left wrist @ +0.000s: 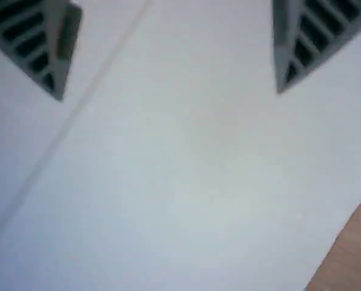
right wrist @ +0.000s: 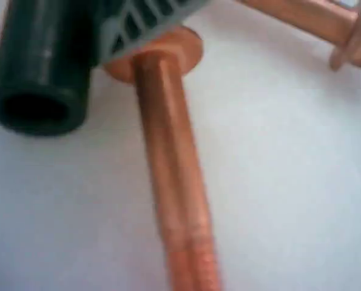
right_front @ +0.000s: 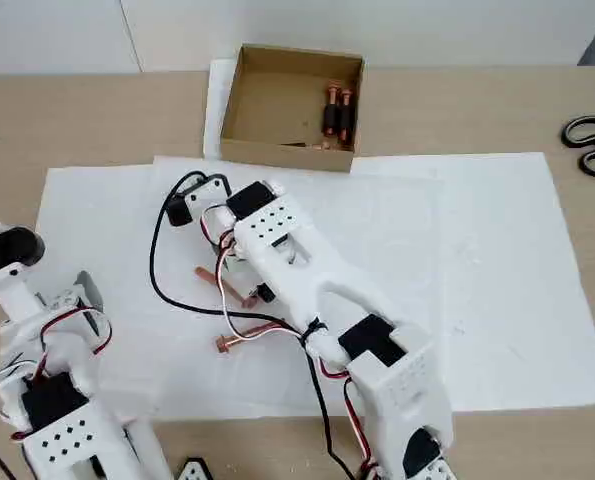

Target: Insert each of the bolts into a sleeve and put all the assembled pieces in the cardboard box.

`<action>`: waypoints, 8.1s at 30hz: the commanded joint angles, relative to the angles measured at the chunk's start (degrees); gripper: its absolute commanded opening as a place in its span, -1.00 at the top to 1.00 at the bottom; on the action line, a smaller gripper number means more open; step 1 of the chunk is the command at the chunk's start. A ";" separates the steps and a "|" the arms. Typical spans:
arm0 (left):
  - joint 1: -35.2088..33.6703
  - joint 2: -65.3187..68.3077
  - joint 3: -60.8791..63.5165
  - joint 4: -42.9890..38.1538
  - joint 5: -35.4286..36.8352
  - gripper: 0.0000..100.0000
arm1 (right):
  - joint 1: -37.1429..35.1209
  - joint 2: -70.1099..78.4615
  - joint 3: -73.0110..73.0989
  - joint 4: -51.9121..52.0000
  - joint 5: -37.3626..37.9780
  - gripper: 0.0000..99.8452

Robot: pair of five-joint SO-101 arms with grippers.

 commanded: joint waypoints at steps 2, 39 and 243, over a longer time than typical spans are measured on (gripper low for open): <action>-0.35 -0.53 -0.75 -1.32 -0.18 0.57 | -0.40 0.04 -0.79 0.22 -0.62 0.47; 20.40 0.18 -8.75 4.84 -5.89 0.57 | 19.91 -6.55 -11.78 7.87 0.00 0.99; 51.08 68.84 -58.86 24.79 -64.97 0.99 | 40.66 -9.27 -5.71 10.59 -0.53 0.99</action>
